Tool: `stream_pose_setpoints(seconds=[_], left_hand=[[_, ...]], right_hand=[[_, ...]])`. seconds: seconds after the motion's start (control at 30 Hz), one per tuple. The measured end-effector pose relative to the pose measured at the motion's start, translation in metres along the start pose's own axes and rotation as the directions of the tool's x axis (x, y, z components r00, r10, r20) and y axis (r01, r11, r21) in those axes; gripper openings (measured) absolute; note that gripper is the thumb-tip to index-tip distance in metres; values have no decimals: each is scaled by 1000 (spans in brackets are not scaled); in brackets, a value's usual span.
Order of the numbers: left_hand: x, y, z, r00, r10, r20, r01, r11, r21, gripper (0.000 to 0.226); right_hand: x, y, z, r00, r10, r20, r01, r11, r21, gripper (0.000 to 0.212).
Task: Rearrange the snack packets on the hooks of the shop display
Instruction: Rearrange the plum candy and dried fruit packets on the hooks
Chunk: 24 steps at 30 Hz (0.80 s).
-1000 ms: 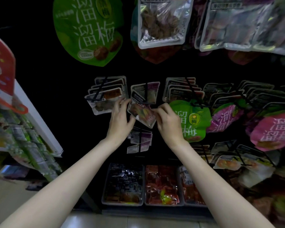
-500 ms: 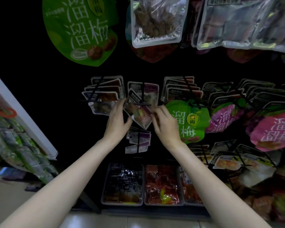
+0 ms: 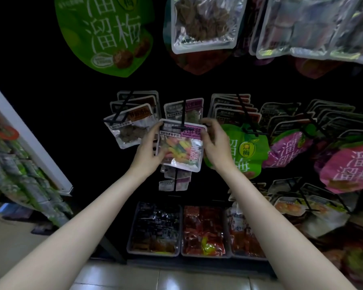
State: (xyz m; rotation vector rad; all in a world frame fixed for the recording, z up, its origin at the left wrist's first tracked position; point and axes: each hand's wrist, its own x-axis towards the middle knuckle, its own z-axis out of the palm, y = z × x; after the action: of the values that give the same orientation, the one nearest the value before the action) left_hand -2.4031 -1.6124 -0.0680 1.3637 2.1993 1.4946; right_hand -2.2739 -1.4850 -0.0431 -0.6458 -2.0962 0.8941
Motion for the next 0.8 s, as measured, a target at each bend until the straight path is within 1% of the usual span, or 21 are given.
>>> stream_pose_setpoints(seconds=[0.07,0.13,0.23,0.3,0.37,0.4,0.47,0.57,0.63,0.7,0.73,0.77,0.8], left_hand=[[0,1,-1,999,-20,-30,21,998,51,64],[2,3,2,997,-53,-48,57,995,84,62],[6,8,6,995,-96,-40,100,987,124,60],[5,10,7,991,-115,-61,124,980,158,59],[-1,13,9,988,-71,-133,97,976,196,55],[-5,14,7,983,-27,-180,65,975,213,52],[-14,15,0,967,64,-247,-8,975,222,46],[-26,17,-9,946,173,-274,-109,967,232,40],[-35,21,-5,943,233,-238,-173,953,249,38],[-43,24,6,952,260,-160,-220,948,230,37],[-46,26,12,956,263,-126,-233,948,217,37],[-47,27,18,960,262,-101,-237,949,210,37],[-48,29,23,962,259,-83,-237,950,205,38]], right_hand=[[-5,-4,-2,993,-84,87,91,993,-70,38],[-6,-4,0,980,-134,150,160,970,-182,39],[5,-8,7,993,-84,80,103,954,-282,40],[14,-11,12,995,-24,96,57,932,-358,50],[17,-11,18,988,27,152,42,902,-431,60],[15,-11,19,988,18,154,52,897,-439,61],[4,-14,17,995,-28,100,69,900,-430,57],[-24,-13,-1,995,-94,15,92,914,-396,48],[-47,-7,-20,987,-145,-75,105,915,-390,43],[-67,2,-41,955,-188,-230,75,902,-426,38],[-72,6,-51,933,-182,-309,33,902,-431,36],[-75,11,-61,917,-148,-370,-25,905,-424,36],[-73,15,-69,912,-87,-401,-94,908,-409,37]])
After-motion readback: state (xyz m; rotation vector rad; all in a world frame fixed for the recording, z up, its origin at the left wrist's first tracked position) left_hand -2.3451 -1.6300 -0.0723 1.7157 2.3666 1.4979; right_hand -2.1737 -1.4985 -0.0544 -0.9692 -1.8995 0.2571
